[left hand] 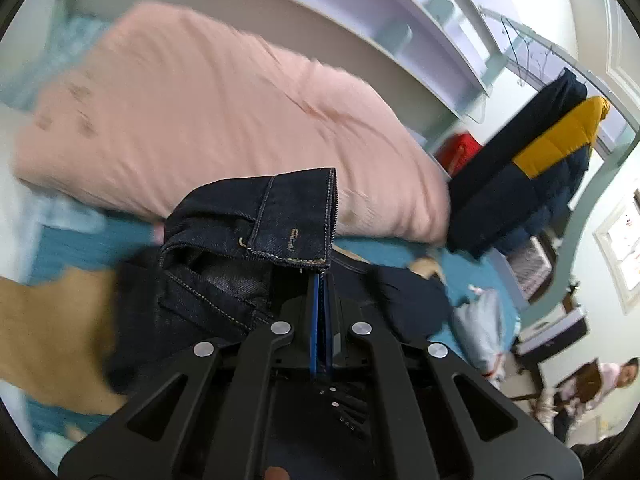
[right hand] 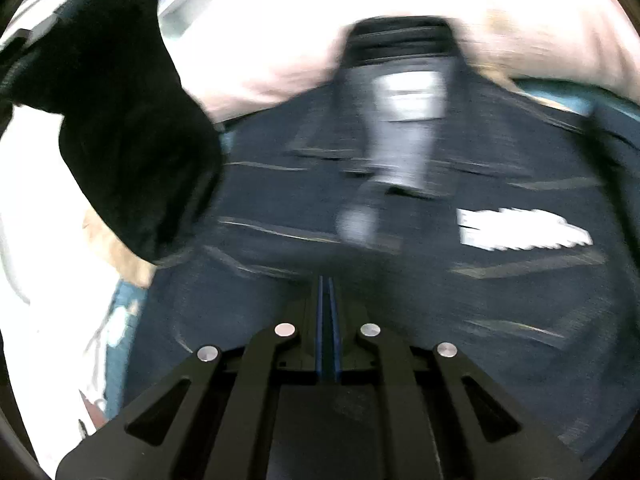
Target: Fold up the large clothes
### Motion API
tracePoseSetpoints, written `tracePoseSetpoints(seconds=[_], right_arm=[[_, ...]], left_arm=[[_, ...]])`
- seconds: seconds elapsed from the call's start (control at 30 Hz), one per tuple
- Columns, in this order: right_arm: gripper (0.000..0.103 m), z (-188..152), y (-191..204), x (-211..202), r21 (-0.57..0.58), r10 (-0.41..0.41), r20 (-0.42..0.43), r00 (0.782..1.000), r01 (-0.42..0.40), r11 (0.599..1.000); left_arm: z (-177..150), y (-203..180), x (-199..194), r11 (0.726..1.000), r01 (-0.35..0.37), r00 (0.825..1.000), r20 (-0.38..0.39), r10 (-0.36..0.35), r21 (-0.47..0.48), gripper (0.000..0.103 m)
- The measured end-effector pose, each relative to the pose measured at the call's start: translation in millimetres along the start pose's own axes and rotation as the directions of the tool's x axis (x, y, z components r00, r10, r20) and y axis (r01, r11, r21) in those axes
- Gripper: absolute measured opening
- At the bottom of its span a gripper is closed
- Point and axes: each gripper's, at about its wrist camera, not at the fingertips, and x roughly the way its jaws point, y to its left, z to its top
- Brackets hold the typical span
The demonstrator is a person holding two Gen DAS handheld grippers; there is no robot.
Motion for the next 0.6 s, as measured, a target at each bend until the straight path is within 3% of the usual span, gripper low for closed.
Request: tracePoseSetpoints(seconds=[0.13,0.33,0.47,0.6], right_arm=[[0.005,-21.2,-47.5,-42.8,-0.002,-0.123,0.035,0.992,0.123,0.992],[0.005,-49.5,-118.0,-91.6,0.022,-0.242,0.060,0.968,0.241,0.970],[0.005,-61.2,-145.5,-106.1,0.024,-0.248,0.067,0.967,0.246,0.969],[0.002,-66.7,-161.9,-97.5,0.081,-0.176,0.033,0.984,0.173,0.982]], left_arm=[[-17.9,-13.4,75.0,0.996,0.037,0.995,-0.094,-0.044,-0.077,0.001],[-54.7,-11.2,169.9,0.986,-0.037,0.976,-0.220,0.000,-0.161,0.001],[-72.2,-9.7,203.0,0.978,-0.091,0.965,-0.261,0.039,-0.190,0.002],[-82.8,-5.2,221.5,0.960,-0.152,0.954,-0.290,0.079,-0.236,0.002]])
